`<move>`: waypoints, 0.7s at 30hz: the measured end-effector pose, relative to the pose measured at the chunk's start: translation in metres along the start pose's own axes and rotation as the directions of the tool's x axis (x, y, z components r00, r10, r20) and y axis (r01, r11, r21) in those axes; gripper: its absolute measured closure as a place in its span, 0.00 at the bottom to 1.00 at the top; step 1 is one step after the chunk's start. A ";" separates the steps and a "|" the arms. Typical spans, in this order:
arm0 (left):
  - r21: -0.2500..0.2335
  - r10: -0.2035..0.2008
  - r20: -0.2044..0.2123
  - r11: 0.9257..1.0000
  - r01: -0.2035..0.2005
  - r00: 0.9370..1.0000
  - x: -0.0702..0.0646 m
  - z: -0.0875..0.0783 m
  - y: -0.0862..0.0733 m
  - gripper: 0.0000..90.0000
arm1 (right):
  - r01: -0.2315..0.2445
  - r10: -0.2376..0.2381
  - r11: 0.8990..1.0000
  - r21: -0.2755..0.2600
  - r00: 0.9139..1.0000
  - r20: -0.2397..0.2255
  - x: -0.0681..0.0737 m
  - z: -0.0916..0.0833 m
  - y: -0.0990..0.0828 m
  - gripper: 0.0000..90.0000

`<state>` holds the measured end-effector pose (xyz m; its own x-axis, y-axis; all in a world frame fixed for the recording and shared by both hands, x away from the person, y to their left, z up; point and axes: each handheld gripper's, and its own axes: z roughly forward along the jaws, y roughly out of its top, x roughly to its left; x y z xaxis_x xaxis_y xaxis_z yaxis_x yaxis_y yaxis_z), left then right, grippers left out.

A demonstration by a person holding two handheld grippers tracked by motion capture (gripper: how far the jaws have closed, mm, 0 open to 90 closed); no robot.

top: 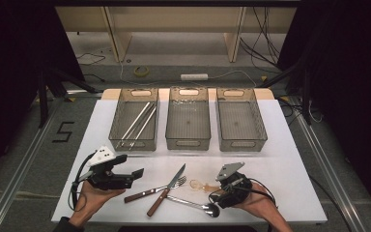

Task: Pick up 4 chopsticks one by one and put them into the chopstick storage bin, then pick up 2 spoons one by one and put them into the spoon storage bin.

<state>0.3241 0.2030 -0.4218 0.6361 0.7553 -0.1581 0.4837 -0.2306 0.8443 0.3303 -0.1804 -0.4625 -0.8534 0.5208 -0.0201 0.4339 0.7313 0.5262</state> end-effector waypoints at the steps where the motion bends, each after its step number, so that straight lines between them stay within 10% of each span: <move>1: 0.001 0.003 0.000 1.000 -0.003 1.000 -0.001 0.000 0.000 0.18 | 0.001 -0.001 1.000 0.004 1.000 -0.002 -0.001 0.001 0.000 0.42; 21: 0.001 0.035 0.024 0.999 -0.035 0.999 -0.013 0.004 -0.003 0.18 | -0.003 0.005 0.995 0.101 1.000 -0.020 -0.013 0.008 0.005 0.67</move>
<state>0.3166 0.1909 -0.4249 0.6666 0.7321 -0.1404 0.4616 -0.2575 0.8489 0.3460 -0.1806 -0.4666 -0.8570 0.5153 -0.0008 0.4630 0.7707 0.4378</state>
